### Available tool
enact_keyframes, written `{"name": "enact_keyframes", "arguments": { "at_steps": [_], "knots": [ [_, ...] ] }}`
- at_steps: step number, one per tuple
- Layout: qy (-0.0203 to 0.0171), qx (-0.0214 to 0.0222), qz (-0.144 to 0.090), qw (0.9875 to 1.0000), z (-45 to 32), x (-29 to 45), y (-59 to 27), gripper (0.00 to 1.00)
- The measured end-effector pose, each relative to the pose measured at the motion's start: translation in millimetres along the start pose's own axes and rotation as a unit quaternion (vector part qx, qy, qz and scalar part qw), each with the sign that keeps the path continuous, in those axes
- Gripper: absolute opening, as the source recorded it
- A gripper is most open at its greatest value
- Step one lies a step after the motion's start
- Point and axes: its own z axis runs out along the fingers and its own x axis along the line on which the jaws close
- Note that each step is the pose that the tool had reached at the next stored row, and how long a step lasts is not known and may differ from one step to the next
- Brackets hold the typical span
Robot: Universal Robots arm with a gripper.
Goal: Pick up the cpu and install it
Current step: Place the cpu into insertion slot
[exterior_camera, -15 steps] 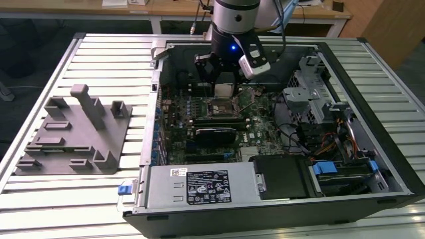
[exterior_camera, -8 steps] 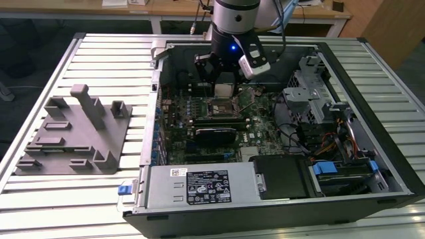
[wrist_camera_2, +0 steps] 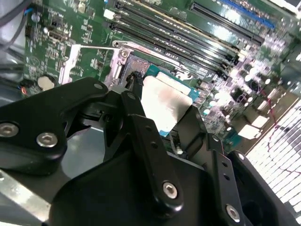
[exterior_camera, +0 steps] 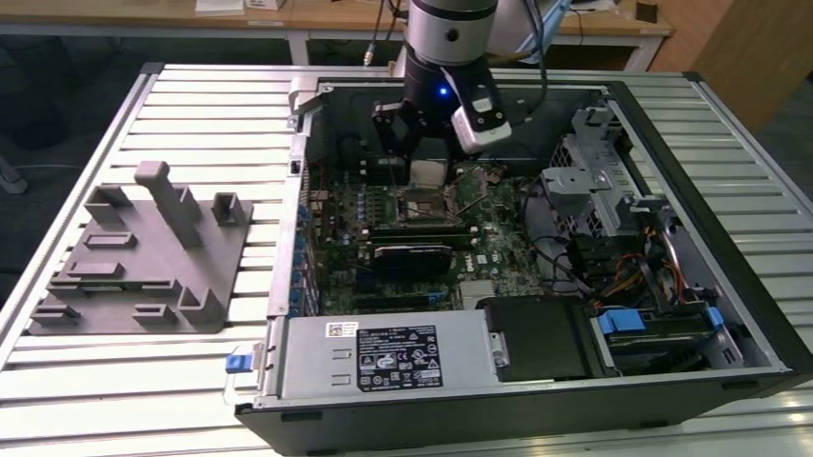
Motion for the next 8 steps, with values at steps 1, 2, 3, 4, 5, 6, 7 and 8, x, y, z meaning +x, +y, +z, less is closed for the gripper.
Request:
{"name": "enact_keyframes", "arguments": {
  "at_steps": [1,2,3,4,5,6,7,8],
  "knots": [
    [-0.0003,-0.0001,0.009,1.0,0.1,0.0,0.0,0.54],
    [-0.0005,-0.0003,0.018,0.9998,0.2,0.0,0.0,0.54],
    [-0.0008,-0.0005,0.028,0.9996,0.2,0.0,0.0,0.54],
    [-0.001,-0.0006,0.036,0.9993,0.3,0.0,0.0,0.54],
    [-0.0013,-0.0007,0.046,0.999,0.4,0.0,0.0,0.54],
    [-0.0015,-0.0008,0.054,0.9985,0.5,0.0,0.0,0.54],
    [-0.0018,-0.001,0.063,0.998,0.5,0.0,0.0,0.54],
    [-0.002,-0.0012,0.073,0.9973,0.7,0.0,0.0,0.54]
  ]
}}
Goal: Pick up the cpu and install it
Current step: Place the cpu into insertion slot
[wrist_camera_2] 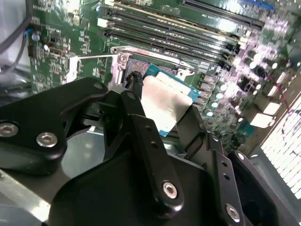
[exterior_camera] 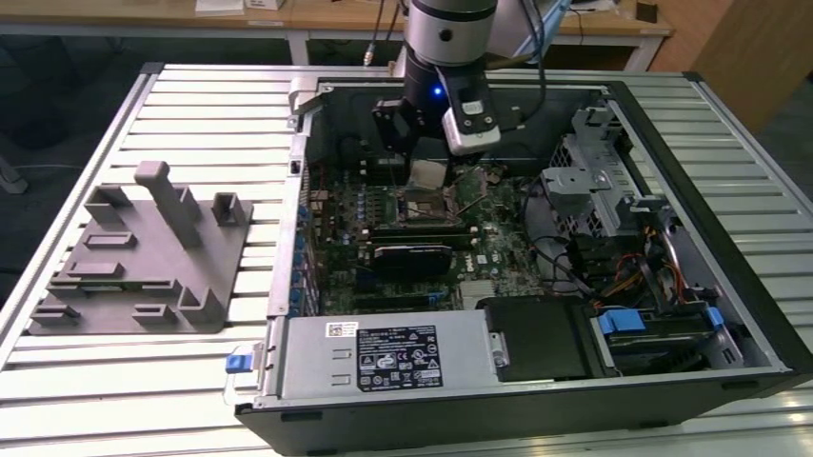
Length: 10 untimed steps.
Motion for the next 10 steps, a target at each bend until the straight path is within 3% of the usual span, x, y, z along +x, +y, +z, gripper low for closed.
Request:
{"name": "enact_keyframes", "arguments": {
  "at_steps": [5,10],
  "knots": [
    [-0.0013,-0.0007,0.045,0.999,0.5,0.0,0.0,0.54],
    [-0.0025,-0.0015,0.091,0.9959,1.1,0.0,0.0,0.54]
  ]
}}
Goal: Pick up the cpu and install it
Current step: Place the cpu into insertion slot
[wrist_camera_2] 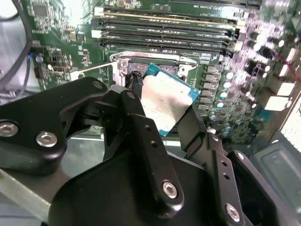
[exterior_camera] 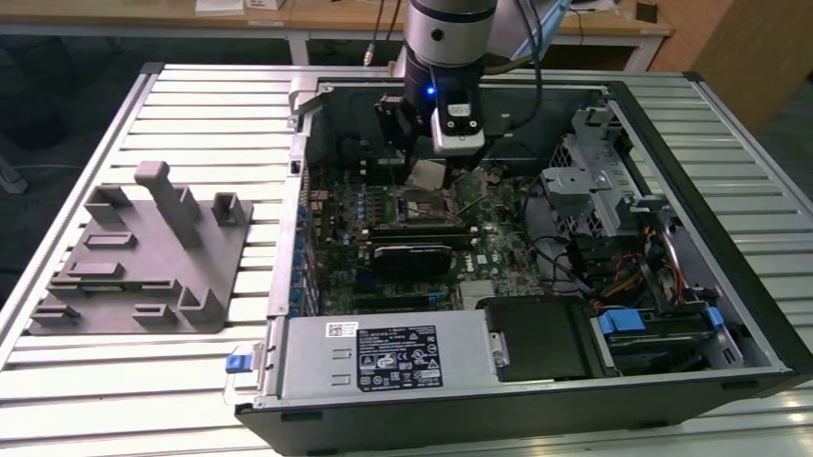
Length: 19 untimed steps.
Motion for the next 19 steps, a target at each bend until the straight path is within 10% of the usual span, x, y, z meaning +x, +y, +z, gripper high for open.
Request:
{"name": "enact_keyframes", "arguments": {
  "at_steps": [10,19],
  "knots": [
    [-0.0025,-0.0014,0.091,0.9959,1.1,0.0,0.0,0.54],
    [-0.0048,-0.0028,0.172,0.9851,2.2,0.0,-0.1,0.54]
  ]
}}
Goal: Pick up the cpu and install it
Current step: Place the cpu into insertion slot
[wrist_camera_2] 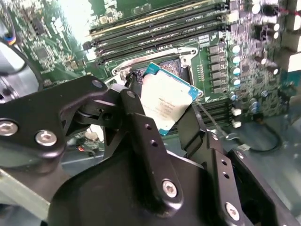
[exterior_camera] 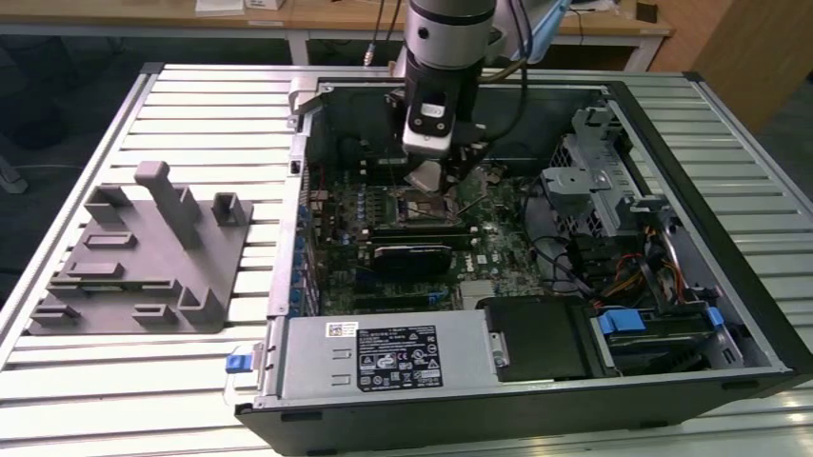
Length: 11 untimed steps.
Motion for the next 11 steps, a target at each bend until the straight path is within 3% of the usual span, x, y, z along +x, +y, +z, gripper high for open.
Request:
{"name": "enact_keyframes", "arguments": {
  "at_steps": [6,11],
  "knots": [
    [-0.0015,-0.0009,0.054,0.9985,0.7,0.0,0.0,0.54],
    [-0.0028,-0.0016,0.1,0.995,1.2,0.0,0.0,0.54]
  ]
}}
